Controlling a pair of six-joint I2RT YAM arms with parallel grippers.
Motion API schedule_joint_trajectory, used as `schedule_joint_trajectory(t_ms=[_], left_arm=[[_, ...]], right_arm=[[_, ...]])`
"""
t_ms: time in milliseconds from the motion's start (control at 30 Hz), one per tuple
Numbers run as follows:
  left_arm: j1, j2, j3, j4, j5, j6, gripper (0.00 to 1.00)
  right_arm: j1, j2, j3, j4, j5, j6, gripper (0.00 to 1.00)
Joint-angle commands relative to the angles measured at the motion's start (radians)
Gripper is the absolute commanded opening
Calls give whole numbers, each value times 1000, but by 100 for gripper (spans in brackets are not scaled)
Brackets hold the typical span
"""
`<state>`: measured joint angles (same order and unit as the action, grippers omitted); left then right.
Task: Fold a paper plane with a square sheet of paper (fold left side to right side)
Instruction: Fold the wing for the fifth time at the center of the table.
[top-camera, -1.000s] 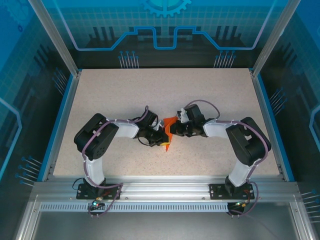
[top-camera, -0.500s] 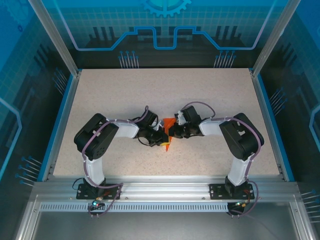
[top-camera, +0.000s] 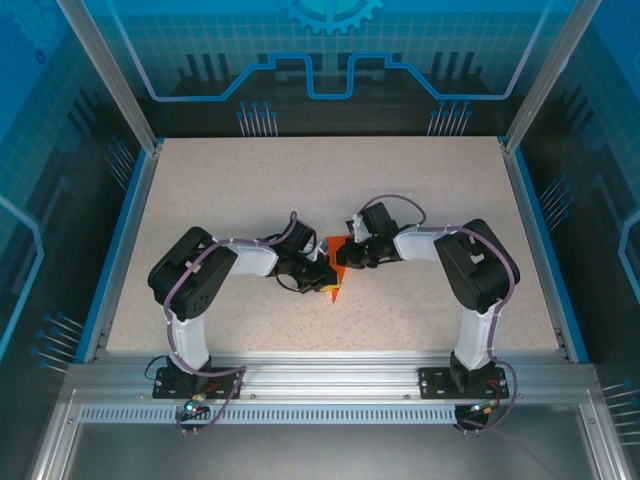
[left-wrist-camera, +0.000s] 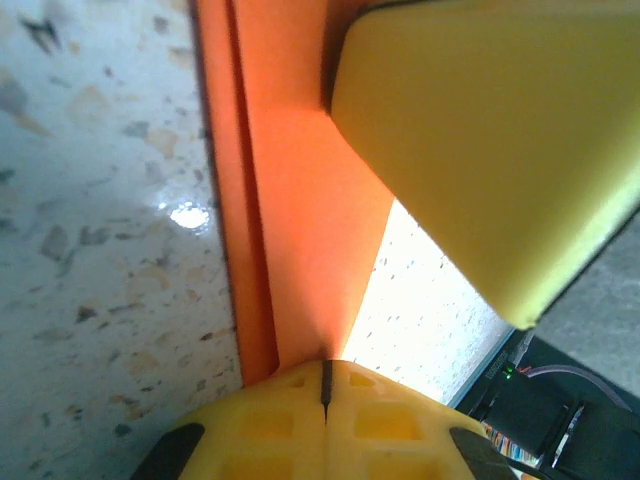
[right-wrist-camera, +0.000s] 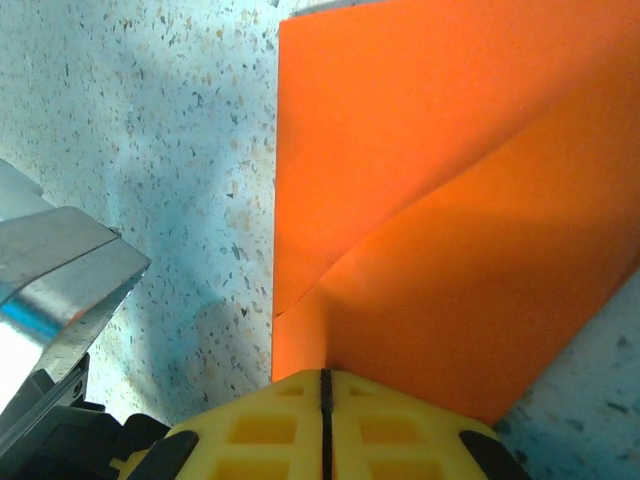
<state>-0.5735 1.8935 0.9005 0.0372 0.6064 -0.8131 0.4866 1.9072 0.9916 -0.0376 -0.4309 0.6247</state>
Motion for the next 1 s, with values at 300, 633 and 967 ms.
schedule_joint_trajectory(t_ms=[300, 633, 967], left_arm=[[-10, 36, -33, -155, -88, 11, 0], [-11, 33, -41, -150, -88, 9, 0], [-12, 30, -46, -143, -88, 6, 0]], right_arm=[[-93, 79, 106, -38, 24, -71, 9], [-148, 132, 185, -69, 1, -97, 9], [-187, 188, 281, -112, -12, -118, 9]])
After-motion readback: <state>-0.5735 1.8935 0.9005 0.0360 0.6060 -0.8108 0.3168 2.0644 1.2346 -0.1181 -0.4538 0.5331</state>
